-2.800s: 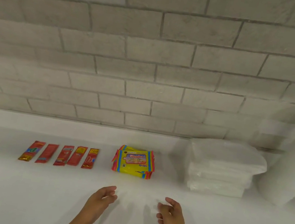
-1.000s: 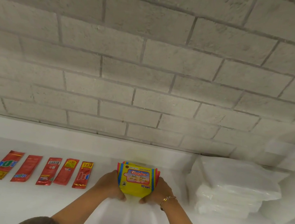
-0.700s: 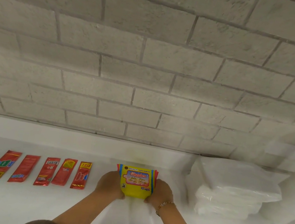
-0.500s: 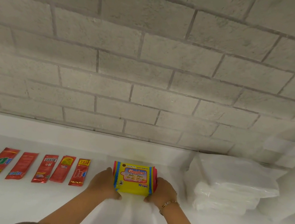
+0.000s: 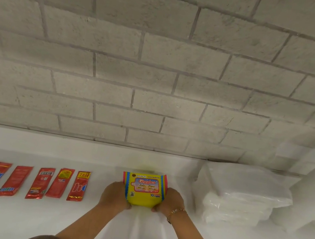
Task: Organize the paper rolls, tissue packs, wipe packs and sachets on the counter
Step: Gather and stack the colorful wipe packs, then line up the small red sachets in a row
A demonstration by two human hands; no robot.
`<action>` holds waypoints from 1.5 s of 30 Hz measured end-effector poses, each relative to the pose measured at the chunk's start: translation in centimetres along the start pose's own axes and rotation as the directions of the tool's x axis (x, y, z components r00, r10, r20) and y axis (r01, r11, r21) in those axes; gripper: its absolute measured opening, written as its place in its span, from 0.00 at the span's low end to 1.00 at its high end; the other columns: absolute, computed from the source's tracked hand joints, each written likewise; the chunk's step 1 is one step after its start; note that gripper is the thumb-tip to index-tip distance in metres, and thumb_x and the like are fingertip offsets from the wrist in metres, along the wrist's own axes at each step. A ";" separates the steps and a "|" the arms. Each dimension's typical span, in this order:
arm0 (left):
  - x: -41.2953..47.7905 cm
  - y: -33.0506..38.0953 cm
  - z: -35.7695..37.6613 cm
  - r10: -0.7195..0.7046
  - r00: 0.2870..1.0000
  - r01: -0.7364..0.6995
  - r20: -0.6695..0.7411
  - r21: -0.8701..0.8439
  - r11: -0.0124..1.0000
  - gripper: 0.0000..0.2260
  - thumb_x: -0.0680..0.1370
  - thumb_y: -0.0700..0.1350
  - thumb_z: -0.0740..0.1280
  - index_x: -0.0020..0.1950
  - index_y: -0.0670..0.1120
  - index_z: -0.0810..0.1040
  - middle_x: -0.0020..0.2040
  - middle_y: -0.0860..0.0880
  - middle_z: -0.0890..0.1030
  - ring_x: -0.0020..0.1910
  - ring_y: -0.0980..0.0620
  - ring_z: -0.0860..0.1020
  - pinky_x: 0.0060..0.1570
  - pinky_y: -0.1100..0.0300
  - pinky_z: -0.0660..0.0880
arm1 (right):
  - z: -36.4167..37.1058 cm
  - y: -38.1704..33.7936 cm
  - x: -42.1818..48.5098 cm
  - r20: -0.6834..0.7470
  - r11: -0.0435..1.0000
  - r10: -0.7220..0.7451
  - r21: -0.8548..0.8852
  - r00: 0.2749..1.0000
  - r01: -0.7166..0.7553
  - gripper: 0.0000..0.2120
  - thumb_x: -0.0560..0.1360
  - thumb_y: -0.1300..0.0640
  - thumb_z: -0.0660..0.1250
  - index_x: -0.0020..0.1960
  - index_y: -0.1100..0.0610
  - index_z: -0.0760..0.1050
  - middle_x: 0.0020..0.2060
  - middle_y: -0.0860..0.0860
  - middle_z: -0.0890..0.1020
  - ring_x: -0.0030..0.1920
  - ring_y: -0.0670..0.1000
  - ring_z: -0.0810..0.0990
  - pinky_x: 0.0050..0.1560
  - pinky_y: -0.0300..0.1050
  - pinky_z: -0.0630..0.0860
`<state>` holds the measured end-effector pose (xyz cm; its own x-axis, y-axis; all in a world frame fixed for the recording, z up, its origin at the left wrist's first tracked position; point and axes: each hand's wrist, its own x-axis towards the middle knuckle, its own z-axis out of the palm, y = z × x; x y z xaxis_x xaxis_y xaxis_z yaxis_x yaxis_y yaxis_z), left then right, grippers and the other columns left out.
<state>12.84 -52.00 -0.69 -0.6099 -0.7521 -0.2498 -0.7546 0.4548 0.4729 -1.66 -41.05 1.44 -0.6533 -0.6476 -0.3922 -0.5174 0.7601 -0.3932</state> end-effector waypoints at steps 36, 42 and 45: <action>-19.7 -28.0 -8.2 -0.051 0.970 0.008 -0.238 -0.180 0.984 0.20 0.78 0.44 0.62 0.71 0.46 0.67 0.70 0.48 0.71 0.69 0.50 0.68 0.71 0.59 0.61 | 20.0 -17.3 -17.7 -0.231 0.912 -0.388 -0.235 0.893 0.336 0.24 0.76 0.50 0.63 0.71 0.51 0.63 0.76 0.51 0.55 0.77 0.54 0.46 0.73 0.52 0.32; -18.4 -29.2 -8.9 0.047 0.976 -0.080 -0.212 -0.148 0.986 0.22 0.80 0.51 0.58 0.73 0.53 0.61 0.76 0.51 0.59 0.75 0.52 0.57 0.72 0.58 0.57 | 20.2 -20.8 -15.9 -0.101 0.872 -0.395 -0.354 0.913 0.338 0.29 0.78 0.55 0.59 0.76 0.54 0.52 0.77 0.53 0.47 0.77 0.56 0.40 0.73 0.56 0.32; -16.2 -28.5 -8.7 0.093 0.980 -0.112 -0.175 -0.103 0.988 0.24 0.80 0.55 0.55 0.75 0.56 0.55 0.78 0.52 0.48 0.77 0.50 0.47 0.74 0.55 0.50 | 19.6 -21.8 -14.2 -0.059 0.857 -0.407 -0.369 0.911 0.359 0.31 0.76 0.61 0.58 0.76 0.53 0.50 0.77 0.53 0.43 0.76 0.57 0.38 0.73 0.57 0.32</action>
<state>46.40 -56.93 -2.78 -0.6252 -0.7787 -0.0530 -0.6528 0.4845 0.5824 29.74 -49.46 -0.72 -0.4175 -0.8966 -0.1478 -0.8821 0.4389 -0.1708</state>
